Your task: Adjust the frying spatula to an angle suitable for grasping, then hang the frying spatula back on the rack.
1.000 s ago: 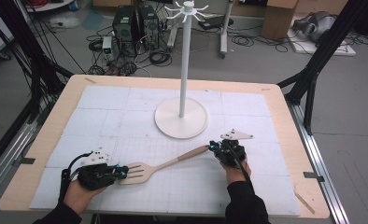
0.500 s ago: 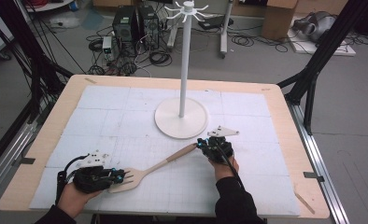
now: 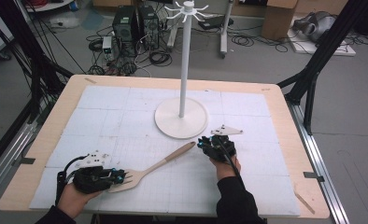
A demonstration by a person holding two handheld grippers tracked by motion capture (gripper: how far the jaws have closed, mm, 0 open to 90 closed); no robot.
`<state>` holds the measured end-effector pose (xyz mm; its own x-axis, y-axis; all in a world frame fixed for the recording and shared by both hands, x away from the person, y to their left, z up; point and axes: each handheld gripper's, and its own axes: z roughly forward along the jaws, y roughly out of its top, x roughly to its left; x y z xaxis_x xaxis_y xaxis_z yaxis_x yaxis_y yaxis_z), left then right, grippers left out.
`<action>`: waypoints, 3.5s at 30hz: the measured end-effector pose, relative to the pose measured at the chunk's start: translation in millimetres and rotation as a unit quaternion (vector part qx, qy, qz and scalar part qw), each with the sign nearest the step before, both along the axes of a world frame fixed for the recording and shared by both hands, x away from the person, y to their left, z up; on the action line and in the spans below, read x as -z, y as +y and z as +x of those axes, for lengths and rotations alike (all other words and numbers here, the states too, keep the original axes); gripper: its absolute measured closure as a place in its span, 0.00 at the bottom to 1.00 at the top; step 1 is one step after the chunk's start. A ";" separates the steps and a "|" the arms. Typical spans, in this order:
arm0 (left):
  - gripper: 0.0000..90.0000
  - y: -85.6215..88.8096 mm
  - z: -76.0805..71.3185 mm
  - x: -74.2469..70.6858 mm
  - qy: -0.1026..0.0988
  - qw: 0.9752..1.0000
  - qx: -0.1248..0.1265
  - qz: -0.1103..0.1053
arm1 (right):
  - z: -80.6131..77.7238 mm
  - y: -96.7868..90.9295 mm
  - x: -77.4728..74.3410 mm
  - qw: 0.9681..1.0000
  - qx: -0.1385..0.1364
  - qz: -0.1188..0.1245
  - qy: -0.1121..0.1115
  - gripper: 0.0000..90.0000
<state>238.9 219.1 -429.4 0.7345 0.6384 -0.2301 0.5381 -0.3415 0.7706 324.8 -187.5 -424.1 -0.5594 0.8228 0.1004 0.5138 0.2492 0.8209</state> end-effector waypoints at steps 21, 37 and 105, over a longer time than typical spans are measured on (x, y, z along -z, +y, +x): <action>0.37 16.9 4.1 -22.1 -0.097 0.986 -0.070 -0.119 | -85.3 -103.0 -31.1 0.995 0.059 -0.008 -0.084 0.23; 0.24 27.7 7.6 -26.2 -0.135 0.978 -0.096 -0.130 | -98.1 -113.9 -36.5 0.992 0.069 0.000 -0.108 0.19; 0.59 -107.5 82.5 -6.5 0.083 0.980 0.127 0.127 | -94.7 -120.5 -32.8 0.993 0.064 0.009 -0.097 0.20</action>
